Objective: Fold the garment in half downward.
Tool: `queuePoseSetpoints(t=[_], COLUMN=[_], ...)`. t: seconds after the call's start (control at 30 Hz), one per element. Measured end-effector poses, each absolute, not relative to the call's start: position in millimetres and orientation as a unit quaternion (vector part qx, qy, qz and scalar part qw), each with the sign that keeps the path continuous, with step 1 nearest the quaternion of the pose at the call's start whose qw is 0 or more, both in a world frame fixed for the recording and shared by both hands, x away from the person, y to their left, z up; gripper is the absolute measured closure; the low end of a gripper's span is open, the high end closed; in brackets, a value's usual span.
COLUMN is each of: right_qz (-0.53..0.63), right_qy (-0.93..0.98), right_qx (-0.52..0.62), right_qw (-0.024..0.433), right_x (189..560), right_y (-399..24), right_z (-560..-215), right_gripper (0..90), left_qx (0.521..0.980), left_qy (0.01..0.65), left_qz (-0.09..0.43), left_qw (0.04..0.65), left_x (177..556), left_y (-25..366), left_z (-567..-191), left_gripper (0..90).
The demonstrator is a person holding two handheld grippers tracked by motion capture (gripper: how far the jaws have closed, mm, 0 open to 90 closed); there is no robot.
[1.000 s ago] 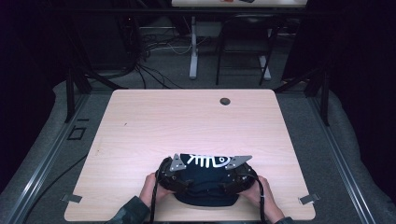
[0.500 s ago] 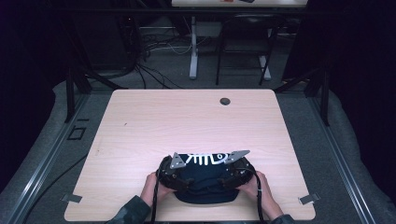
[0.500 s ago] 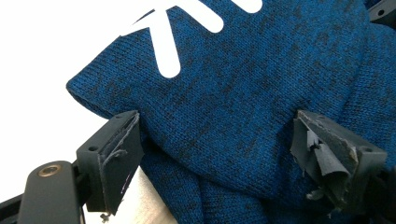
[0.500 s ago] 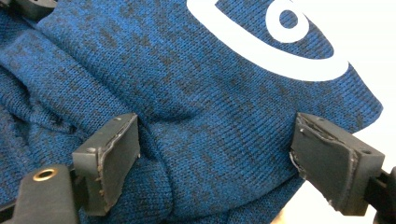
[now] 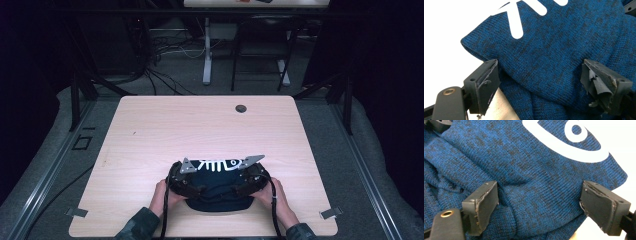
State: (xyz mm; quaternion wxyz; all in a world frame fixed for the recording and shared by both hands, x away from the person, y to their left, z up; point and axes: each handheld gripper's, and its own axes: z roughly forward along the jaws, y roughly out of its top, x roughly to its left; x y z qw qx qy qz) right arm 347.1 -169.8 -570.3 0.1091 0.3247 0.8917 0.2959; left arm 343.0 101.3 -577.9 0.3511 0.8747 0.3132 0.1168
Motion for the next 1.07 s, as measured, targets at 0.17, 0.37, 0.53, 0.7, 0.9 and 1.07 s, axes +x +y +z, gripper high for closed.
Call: queuePoseSetpoints(t=[0.17, 0.37, 0.53, 0.7, 0.9, 1.07], right_qz=[0.299, 0.32, 0.347, 0.357, 0.34, 0.299], right_qy=[0.89, 0.875, 0.863, 0.852, 0.843, 0.847], right_qx=[0.326, 0.344, 0.345, 0.357, 0.391, 0.415], right_qw=[0.112, 0.112, 0.123, 0.137, 0.144, 0.141], right_x=[347.2, 347.2, 338.2, 326.4, 318.7, 318.9], right_y=[-170.5, -174.7, -183.0, -201.7, -232.8, -253.3], right_z=[-570.9, -564.8, -548.0, -537.3, -543.8, -561.3], right_gripper=[11.0, 0.1, 0.0, 0.0, 0.0, 0.0], left_qx=[0.874, 0.863, 0.847, 0.836, 0.833, 0.831], left_qy=[0.315, 0.325, 0.332, 0.356, 0.4, 0.423], left_qz=[0.12, 0.12, 0.143, 0.163, 0.176, 0.159], left_qw=[0.35, 0.368, 0.39, 0.383, 0.338, 0.324], left_x=[342.6, 343.3, 335.5, 331.5, 338.4, 347.5], left_y=[101.0, 105.6, 118.6, 141.5, 170.3, 186.1], left_z=[-577.3, -569.3, -556.9, -555.5, -566.7, -576.4], left_gripper=[14.6, 0.1, 0.0, 0.0, 0.0, 0.0])
